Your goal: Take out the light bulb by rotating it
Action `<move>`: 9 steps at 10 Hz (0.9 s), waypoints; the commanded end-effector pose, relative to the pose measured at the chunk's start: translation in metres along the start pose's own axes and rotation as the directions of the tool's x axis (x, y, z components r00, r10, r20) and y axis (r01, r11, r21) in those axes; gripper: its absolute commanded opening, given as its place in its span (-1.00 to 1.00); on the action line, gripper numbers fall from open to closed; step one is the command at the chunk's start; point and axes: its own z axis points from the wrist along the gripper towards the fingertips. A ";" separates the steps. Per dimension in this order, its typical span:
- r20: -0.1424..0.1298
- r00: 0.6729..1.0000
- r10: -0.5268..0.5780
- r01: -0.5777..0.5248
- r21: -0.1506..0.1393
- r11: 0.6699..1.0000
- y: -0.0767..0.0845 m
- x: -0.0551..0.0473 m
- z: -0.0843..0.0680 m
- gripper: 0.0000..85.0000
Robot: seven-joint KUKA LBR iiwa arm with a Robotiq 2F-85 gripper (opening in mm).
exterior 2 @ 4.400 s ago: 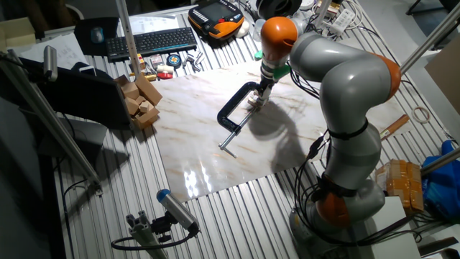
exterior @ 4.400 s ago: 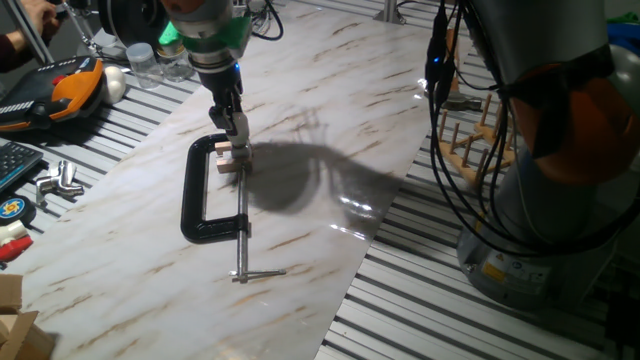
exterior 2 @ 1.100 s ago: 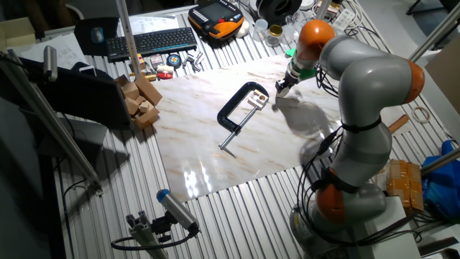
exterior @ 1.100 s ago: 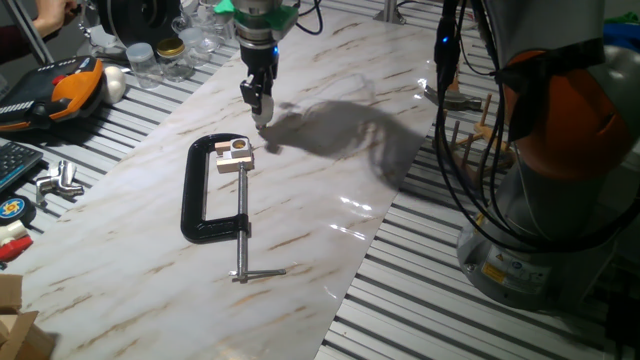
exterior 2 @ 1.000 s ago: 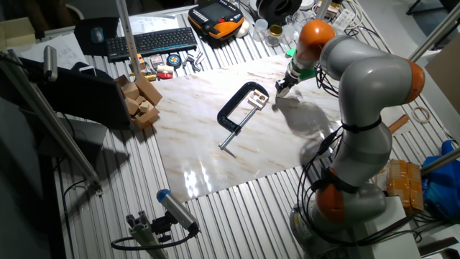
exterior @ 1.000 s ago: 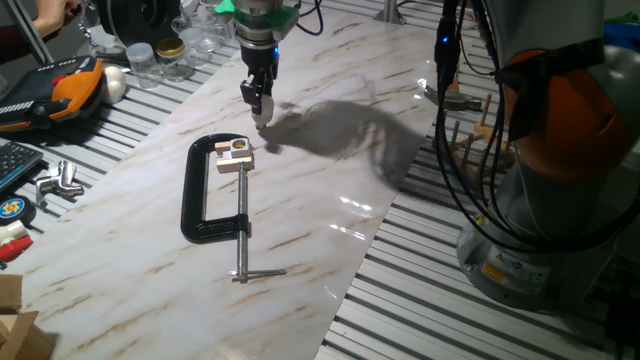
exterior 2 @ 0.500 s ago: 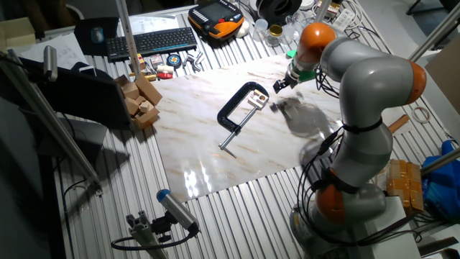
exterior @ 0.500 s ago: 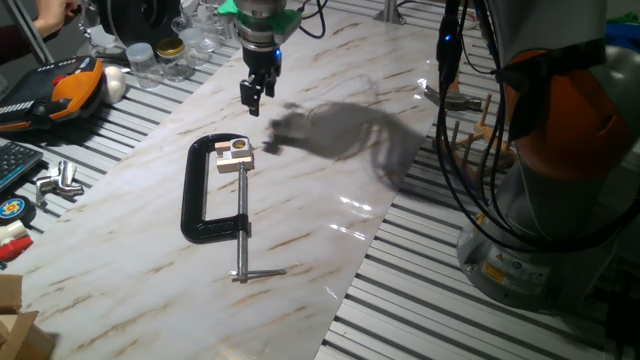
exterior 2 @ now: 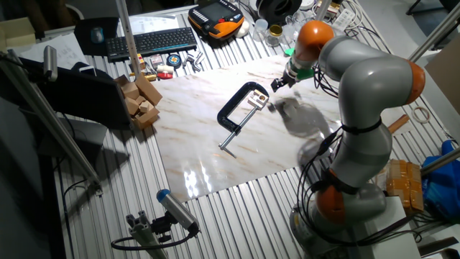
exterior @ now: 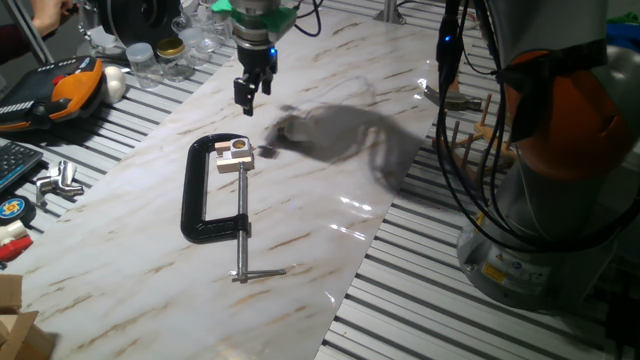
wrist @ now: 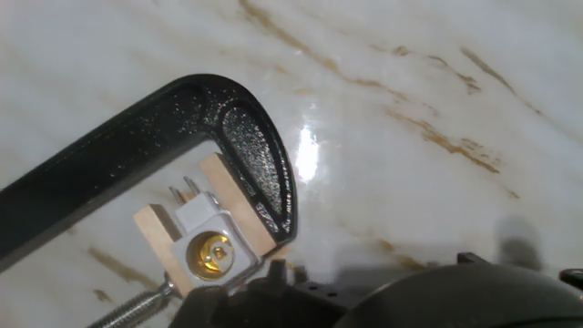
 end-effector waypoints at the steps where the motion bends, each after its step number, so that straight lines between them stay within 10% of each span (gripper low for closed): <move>1: -0.009 1.000 -0.007 0.007 -0.004 1.000 0.004 0.000 -0.002 -0.60; 2: -0.019 1.000 -0.017 0.017 -0.010 1.000 0.008 0.000 -0.005 -1.00; 9: 0.001 0.999 -0.038 0.038 0.019 0.999 0.048 0.005 -0.046 -1.00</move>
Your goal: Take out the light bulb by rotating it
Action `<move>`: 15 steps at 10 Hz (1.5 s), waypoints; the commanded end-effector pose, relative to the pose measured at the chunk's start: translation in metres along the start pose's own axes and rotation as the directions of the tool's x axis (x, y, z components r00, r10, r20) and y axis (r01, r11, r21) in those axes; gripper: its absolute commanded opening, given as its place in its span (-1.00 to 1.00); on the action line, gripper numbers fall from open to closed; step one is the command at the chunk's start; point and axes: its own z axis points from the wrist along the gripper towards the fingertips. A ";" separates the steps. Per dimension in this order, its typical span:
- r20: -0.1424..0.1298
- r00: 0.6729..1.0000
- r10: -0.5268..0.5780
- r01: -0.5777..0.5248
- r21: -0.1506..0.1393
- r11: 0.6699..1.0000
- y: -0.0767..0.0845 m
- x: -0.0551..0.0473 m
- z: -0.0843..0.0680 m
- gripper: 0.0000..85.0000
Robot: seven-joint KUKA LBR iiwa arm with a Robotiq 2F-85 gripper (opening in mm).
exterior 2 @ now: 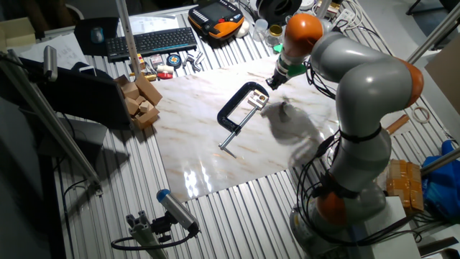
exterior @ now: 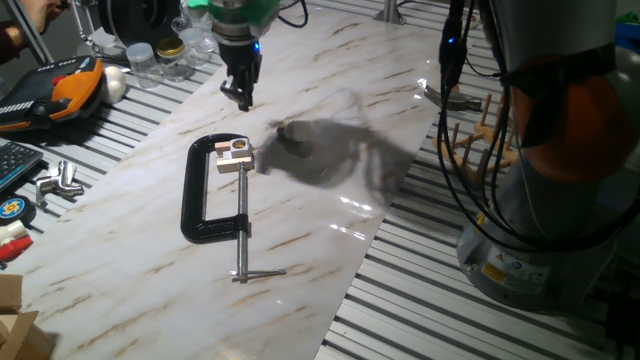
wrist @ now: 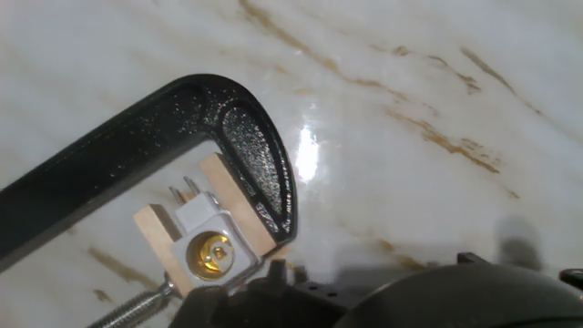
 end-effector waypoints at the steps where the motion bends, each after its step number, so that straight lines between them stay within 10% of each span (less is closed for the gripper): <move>1: 0.007 1.000 -0.004 0.004 0.000 1.000 0.002 0.002 -0.005 -1.00; 15: 0.043 0.995 -0.087 0.085 0.035 0.996 0.068 0.013 -0.075 -1.00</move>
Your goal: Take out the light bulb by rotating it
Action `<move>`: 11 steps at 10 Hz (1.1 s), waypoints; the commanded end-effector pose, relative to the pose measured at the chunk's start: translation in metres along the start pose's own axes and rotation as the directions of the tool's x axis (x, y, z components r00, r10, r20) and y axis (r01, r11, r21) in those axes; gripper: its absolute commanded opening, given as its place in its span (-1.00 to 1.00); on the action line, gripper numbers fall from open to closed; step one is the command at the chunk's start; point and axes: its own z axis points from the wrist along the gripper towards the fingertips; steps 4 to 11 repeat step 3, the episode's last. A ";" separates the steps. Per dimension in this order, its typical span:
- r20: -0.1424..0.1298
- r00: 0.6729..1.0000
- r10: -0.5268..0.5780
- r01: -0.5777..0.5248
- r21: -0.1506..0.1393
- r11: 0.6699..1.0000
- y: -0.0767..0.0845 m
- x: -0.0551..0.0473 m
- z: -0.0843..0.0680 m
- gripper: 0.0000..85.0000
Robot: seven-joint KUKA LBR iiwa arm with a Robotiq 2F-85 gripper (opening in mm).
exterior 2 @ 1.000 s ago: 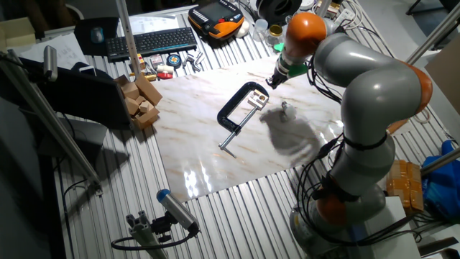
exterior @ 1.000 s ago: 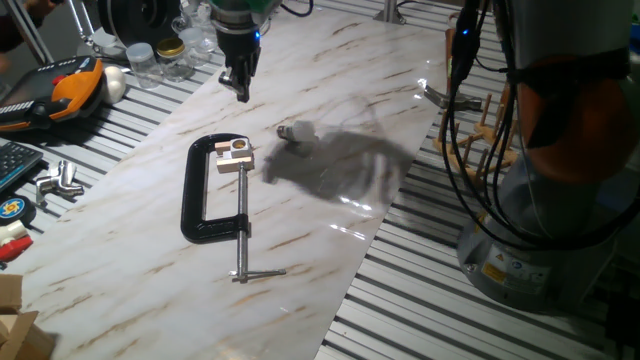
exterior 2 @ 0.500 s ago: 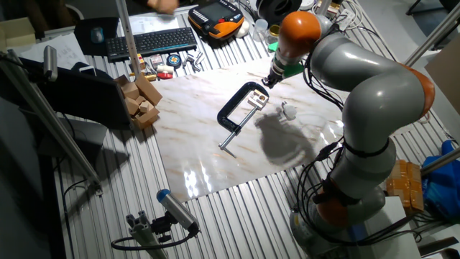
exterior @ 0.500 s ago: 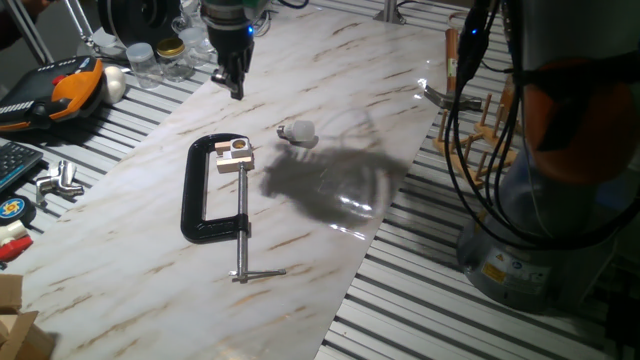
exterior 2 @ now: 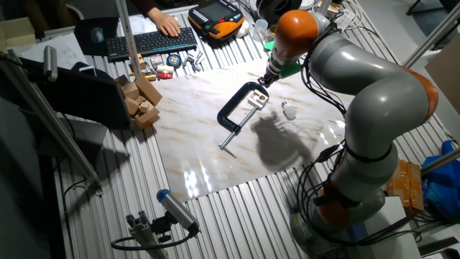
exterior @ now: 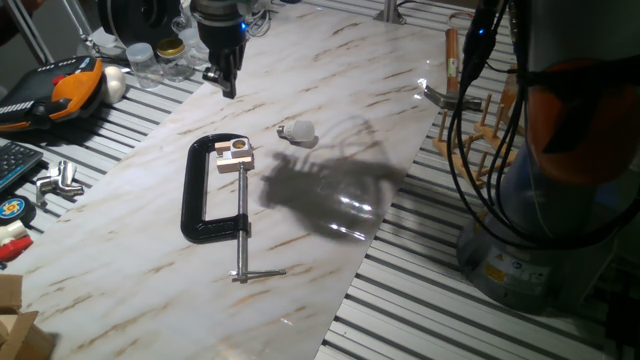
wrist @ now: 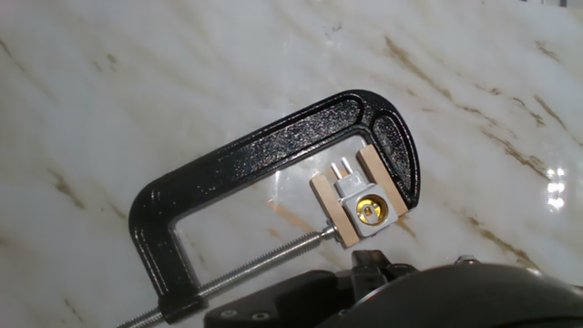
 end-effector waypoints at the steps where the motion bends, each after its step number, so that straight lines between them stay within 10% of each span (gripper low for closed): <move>1: 0.002 1.000 -0.007 0.007 0.003 1.000 0.000 0.001 -0.001 -1.00; 11: 0.008 1.000 -0.008 0.008 0.010 1.000 0.002 0.003 -0.003 -1.00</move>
